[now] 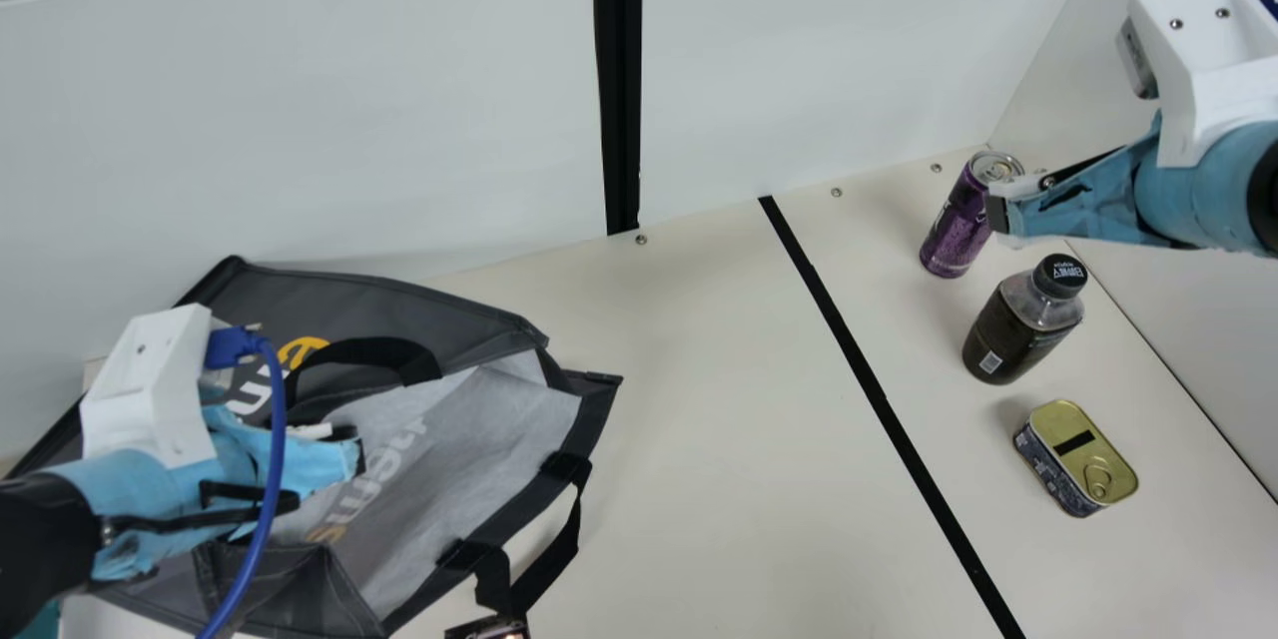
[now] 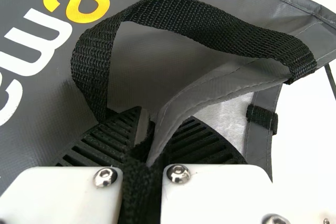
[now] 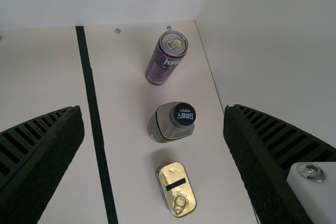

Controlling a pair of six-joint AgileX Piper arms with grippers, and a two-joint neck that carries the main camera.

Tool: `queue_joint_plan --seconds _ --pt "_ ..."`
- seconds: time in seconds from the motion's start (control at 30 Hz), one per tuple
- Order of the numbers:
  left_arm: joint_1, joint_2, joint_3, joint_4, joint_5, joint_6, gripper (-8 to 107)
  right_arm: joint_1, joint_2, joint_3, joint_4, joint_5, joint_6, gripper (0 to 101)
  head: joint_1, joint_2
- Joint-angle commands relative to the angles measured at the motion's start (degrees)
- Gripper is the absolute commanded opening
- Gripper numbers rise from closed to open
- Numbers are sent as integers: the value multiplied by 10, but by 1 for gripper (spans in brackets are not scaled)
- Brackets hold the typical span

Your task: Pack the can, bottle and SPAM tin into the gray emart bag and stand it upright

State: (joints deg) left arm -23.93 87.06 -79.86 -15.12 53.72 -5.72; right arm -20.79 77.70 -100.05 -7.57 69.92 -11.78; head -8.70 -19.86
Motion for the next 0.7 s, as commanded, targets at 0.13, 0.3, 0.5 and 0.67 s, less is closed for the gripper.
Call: queue_joint_plan --seconds 0.13,0.3,0.5,0.67 --pt "0 0 0 0 0 0 -8 -17 35 -25 9 0 -12 95 -13 -1" --pt "0 0 0 0 0 0 -8 -30 64 -46 16 0 -21 95 -13 -1" --pt "0 0 0 0 0 0 -8 -45 97 -69 25 0 -31 95 -13 -1" --pt "0 0 0 0 0 0 -8 -57 125 -88 33 0 -41 95 -13 -1"
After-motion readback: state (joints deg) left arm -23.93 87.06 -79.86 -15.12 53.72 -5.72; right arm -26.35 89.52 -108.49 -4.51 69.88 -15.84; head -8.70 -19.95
